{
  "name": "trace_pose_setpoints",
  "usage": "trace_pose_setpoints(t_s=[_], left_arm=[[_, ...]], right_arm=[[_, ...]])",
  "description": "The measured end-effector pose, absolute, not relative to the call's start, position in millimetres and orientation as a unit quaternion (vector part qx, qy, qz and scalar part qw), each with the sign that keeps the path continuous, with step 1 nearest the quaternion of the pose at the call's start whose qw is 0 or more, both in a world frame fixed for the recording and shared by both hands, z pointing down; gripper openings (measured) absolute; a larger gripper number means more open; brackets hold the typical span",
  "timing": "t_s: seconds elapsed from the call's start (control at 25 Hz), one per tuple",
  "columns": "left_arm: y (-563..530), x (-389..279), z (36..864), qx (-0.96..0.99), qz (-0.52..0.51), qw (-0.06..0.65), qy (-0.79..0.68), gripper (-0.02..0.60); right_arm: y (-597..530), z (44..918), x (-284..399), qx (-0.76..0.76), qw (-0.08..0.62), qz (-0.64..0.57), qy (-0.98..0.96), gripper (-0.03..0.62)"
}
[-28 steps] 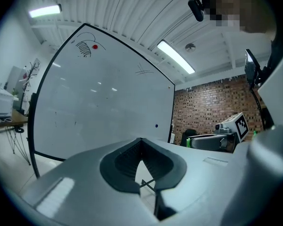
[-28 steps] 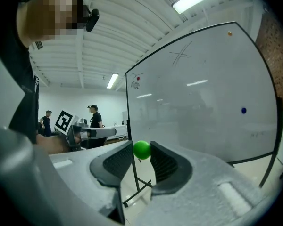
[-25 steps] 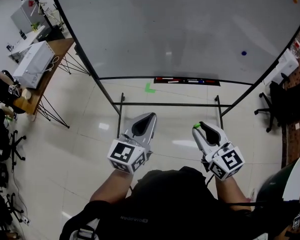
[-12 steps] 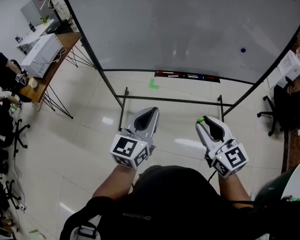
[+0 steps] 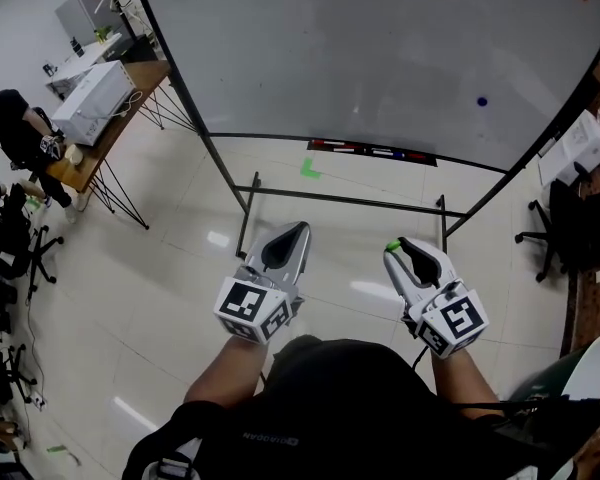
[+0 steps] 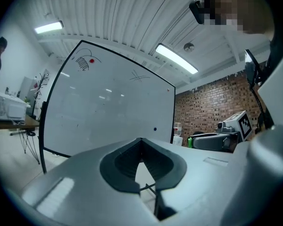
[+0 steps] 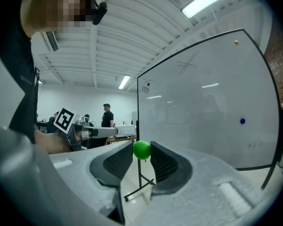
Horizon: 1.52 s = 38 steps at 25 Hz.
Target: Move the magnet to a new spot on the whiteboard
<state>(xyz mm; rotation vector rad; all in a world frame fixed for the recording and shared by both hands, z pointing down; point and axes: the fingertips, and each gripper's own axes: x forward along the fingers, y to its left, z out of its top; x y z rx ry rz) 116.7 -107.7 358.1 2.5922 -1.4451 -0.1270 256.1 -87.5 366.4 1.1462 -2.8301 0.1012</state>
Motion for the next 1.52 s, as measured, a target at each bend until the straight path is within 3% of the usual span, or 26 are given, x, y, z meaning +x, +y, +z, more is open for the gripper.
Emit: trace_pose_setpoints(t_s=[0.32,0.68,1.04,1.52], left_arm=[[-77.9,130.0,364.8,0.85,-0.033,0.088,-0.519,0.017],[-25.0,109.5,391.5,0.818,-0.008,0.109,-0.564,0.017],[-0.8,15.0,396.4,0.795,-0.017,0.098,-0.598,0.017],[-18.4,-183.9,410.1,0.822,-0.017,0.097,-0.562,0.017]], right_arm=[[-68.4,372.2,269.6,0.333,0.04,0.045,-0.941,0.103],[-41.9,395.3,229.0,0.254,0.037,0.056,-0.965,0.103],[-27.0,390.5,140.8,0.223,0.049,0.029,-0.973,0.103],[-48.5,403.5,-52.0,0.296,0.066,0.031,-0.952,0.103]])
